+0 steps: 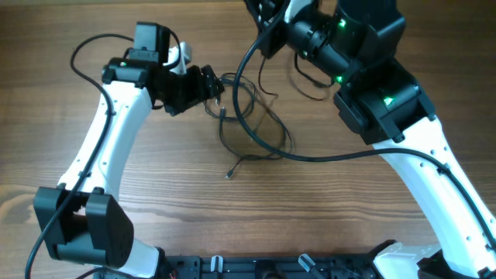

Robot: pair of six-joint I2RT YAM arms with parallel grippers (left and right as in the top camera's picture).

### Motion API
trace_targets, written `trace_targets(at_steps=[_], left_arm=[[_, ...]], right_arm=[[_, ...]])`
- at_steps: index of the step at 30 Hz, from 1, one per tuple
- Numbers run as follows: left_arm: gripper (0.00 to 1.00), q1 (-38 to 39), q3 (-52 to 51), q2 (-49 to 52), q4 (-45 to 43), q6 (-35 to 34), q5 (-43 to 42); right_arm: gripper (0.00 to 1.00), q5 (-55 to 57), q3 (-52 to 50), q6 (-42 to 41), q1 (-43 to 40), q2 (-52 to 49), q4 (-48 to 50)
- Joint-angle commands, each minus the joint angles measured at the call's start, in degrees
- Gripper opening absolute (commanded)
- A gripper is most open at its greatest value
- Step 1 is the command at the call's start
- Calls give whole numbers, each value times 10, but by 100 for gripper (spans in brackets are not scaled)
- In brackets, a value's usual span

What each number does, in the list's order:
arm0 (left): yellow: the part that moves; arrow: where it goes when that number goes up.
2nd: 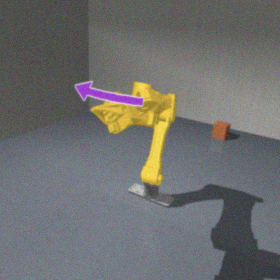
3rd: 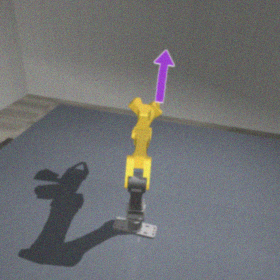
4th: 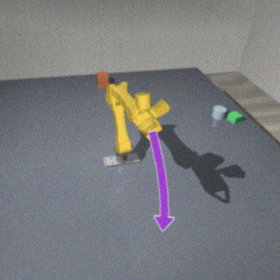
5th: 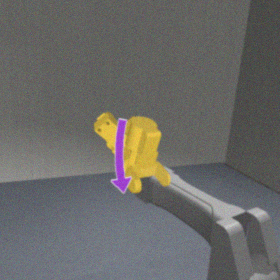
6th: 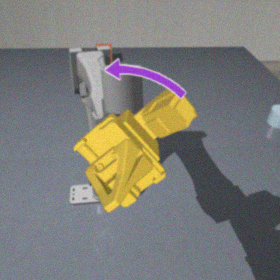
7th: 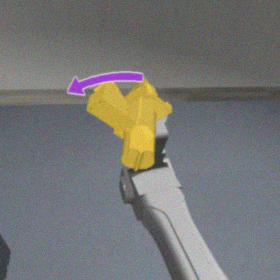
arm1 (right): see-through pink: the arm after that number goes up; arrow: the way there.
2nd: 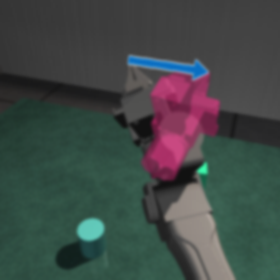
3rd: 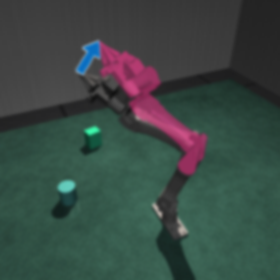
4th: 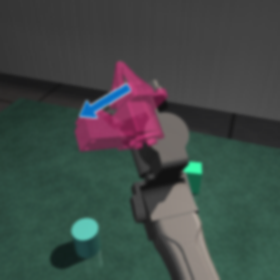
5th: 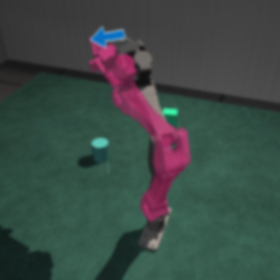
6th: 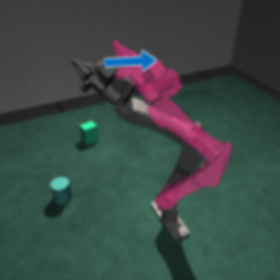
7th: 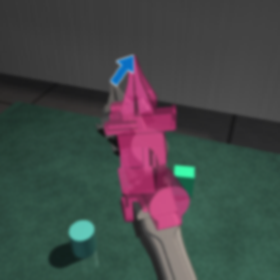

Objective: Untangle cables

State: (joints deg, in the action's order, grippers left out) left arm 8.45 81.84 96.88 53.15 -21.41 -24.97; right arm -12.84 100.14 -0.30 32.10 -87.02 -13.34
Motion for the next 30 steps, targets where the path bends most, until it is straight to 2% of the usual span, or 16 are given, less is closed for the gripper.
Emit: trace_targets(at_steps=[1, 4, 6, 12, 16, 21, 24, 26, 28, 30], left_arm=[[91, 9, -35, 7, -2, 15, 30], [95, 9, -53, 7, -6, 15, 33], [100, 9, -58, 7, -15, 15, 32], [100, 9, -58, 7, -33, 15, 32], [100, 10, -58, 7, -33, 15, 32], [100, 10, -58, 7, -36, 15, 32], [100, 10, -58, 7, -36, 15, 32], [100, 10, -58, 7, -36, 15, 32], [100, 10, -58, 7, -36, 15, 32], [100, 10, -58, 7, -36, 15, 32]], right_arm=[[4, 114, 11, 65, -3, -5, -12], [5, 202, 11, 63, -10, -5, -67], [4, 219, 11, 62, -29, -5, -120], [4, 218, 10, 16, -116, -13, -315], [4, 195, 10, -16, -219, -34, -400], [4, 121, 11, -86, -339, -37, -385], [4, 108, 11, -90, -403, -39, -291], [4, 108, 11, -126, -436, -44, -240], [4, 91, 11, -226, -472, -54, -196], [4, 10, 11, -376, -512, -70, -172]])
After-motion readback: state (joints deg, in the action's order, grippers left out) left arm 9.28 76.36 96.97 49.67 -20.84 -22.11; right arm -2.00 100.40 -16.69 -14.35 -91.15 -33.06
